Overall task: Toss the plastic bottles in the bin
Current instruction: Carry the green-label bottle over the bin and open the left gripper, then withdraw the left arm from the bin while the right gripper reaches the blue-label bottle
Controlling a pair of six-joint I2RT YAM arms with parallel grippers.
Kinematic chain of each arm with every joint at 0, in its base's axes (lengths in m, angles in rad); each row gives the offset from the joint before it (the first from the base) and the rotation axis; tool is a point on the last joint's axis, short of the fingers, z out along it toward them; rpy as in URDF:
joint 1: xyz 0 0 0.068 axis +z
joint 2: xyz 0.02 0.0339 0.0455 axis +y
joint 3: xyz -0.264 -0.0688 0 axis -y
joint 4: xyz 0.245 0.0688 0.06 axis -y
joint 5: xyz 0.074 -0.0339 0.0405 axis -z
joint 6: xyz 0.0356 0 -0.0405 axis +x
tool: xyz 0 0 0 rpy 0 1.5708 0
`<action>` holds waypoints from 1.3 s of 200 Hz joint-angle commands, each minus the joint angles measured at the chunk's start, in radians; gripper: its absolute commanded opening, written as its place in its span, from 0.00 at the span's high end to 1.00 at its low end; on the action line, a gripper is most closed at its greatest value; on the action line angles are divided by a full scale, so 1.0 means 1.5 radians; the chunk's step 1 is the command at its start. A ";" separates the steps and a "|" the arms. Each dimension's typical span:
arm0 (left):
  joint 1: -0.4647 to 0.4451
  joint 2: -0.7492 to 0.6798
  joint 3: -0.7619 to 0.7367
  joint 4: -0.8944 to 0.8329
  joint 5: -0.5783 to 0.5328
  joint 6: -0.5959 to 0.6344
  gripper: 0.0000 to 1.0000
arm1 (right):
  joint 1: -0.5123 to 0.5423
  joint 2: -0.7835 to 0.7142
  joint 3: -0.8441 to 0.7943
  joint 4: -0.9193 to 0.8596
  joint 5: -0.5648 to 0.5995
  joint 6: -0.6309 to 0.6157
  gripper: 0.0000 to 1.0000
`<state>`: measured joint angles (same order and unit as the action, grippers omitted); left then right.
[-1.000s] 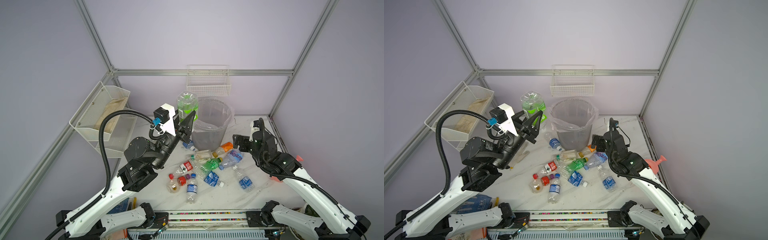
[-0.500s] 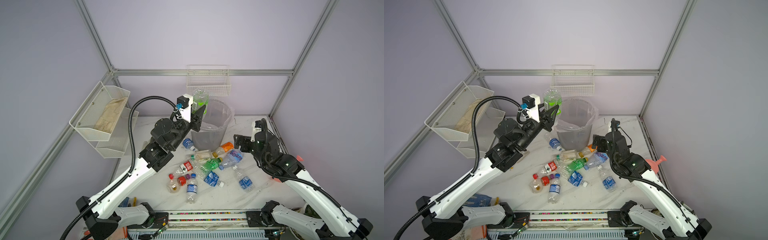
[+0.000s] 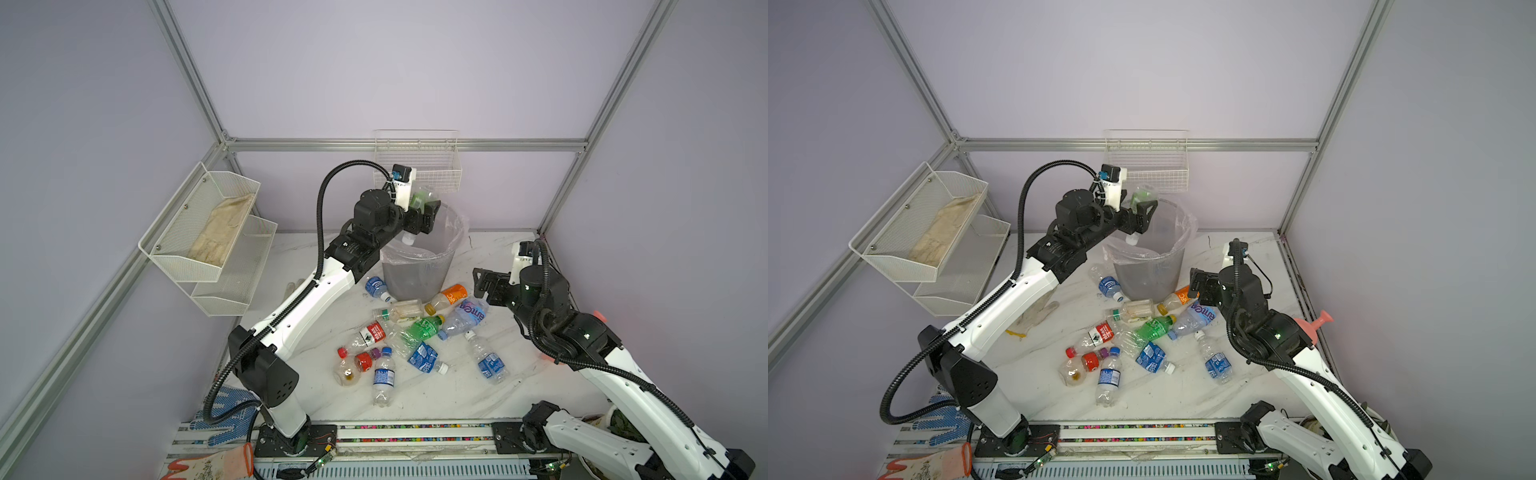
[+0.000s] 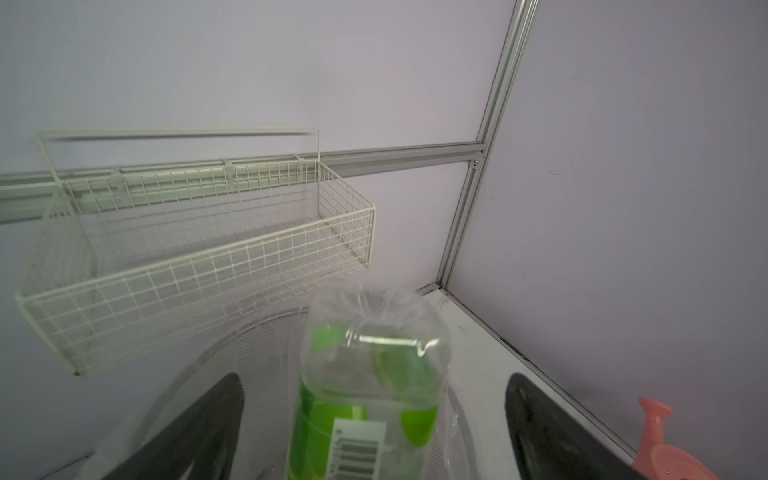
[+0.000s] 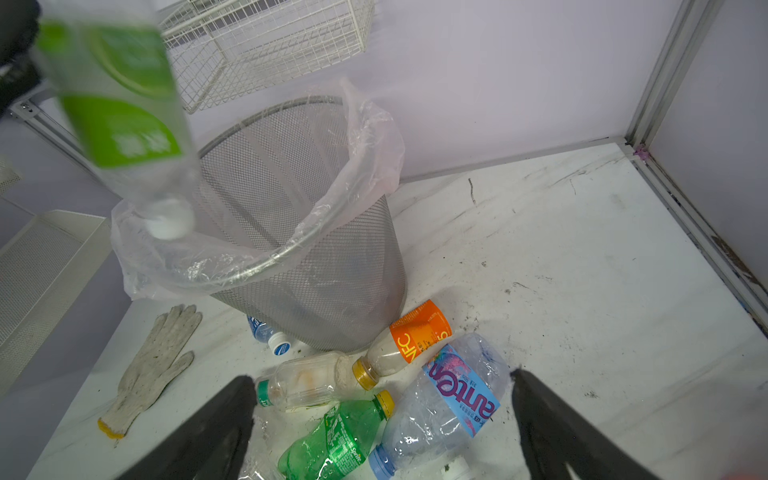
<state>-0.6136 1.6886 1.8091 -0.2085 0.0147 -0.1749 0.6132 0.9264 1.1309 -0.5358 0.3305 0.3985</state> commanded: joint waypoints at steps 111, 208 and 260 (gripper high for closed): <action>-0.006 -0.340 -0.188 0.049 -0.024 0.000 0.00 | -0.003 0.017 0.009 -0.019 -0.010 0.017 0.03; -0.011 -0.472 -0.353 0.054 -0.044 -0.019 0.00 | -0.003 0.080 -0.028 -0.084 -0.025 0.068 0.03; -0.010 -0.522 -0.425 0.054 -0.054 -0.051 0.00 | -0.002 0.096 -0.086 -0.131 -0.030 0.140 0.03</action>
<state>-0.6243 0.9398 1.2350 -0.1501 -0.0528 -0.2108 0.6132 1.0618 1.0393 -0.6529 0.2844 0.5213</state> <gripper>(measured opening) 0.998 0.974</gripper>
